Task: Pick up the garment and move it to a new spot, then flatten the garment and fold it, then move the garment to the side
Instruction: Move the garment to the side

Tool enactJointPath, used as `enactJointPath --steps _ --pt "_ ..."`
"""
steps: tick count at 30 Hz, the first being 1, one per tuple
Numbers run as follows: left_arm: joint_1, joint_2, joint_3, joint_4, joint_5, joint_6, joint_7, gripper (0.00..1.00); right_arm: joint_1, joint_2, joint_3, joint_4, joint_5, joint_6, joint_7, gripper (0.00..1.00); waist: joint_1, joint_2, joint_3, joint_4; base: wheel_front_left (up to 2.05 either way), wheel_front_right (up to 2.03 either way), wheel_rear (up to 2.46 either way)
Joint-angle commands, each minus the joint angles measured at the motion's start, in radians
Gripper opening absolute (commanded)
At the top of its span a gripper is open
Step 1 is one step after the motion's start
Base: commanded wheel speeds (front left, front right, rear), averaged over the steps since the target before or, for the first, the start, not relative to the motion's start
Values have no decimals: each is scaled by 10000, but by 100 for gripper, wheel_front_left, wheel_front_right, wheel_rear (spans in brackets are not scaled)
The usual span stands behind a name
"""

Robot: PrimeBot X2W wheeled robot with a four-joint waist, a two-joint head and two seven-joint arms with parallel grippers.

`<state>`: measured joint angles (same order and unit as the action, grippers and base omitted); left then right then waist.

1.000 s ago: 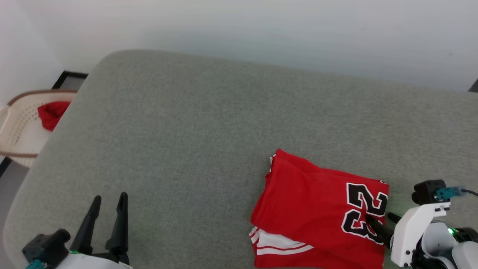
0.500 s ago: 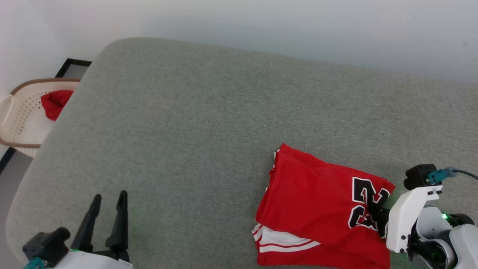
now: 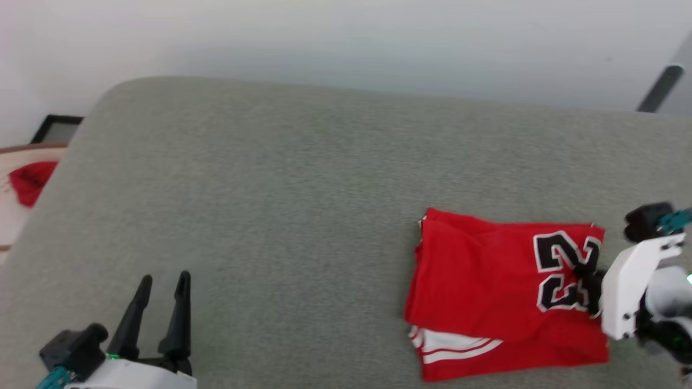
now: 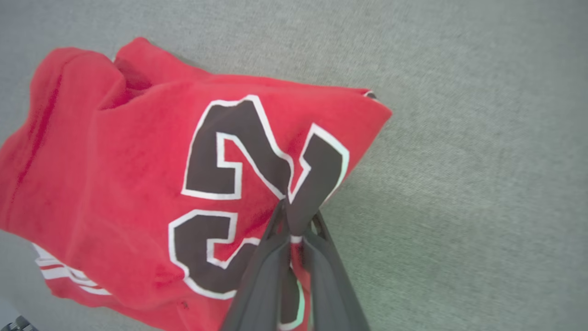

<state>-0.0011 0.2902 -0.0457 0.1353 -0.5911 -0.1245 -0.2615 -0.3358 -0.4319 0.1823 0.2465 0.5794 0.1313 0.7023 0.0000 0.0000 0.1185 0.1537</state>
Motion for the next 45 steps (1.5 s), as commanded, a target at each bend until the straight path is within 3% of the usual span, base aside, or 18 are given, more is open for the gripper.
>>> enactJointPath --steps 1,11,24,37,45 --pt "-150 40 -41 -36 76 -58 -26 100 -171 -143 -44 -84 35 -11 13 0 0 0 43 -410 0 0 0" --pt "-750 213 -433 -128 174 -63 -20 100 -1087 -1171 134 -259 429 -11 165 0 0 0 560 -1836 0 0 0" --pt "-1716 657 -934 -195 169 -74 9 100 -2487 -2318 88 677 976 -11 -465 0 0 0 1465 -3470 0 0 0" --pt "-2610 972 -1565 -150 86 -73 107 100 -3618 -3474 869 2321 488 -11 -2313 0 0 0 2260 -3664 0 0 0" --pt "-2934 1112 -1750 -81 -3 -69 124 100 -4295 -3651 1447 3813 -172 -11 -3879 0 0 0 2637 -3391 0 0 0"
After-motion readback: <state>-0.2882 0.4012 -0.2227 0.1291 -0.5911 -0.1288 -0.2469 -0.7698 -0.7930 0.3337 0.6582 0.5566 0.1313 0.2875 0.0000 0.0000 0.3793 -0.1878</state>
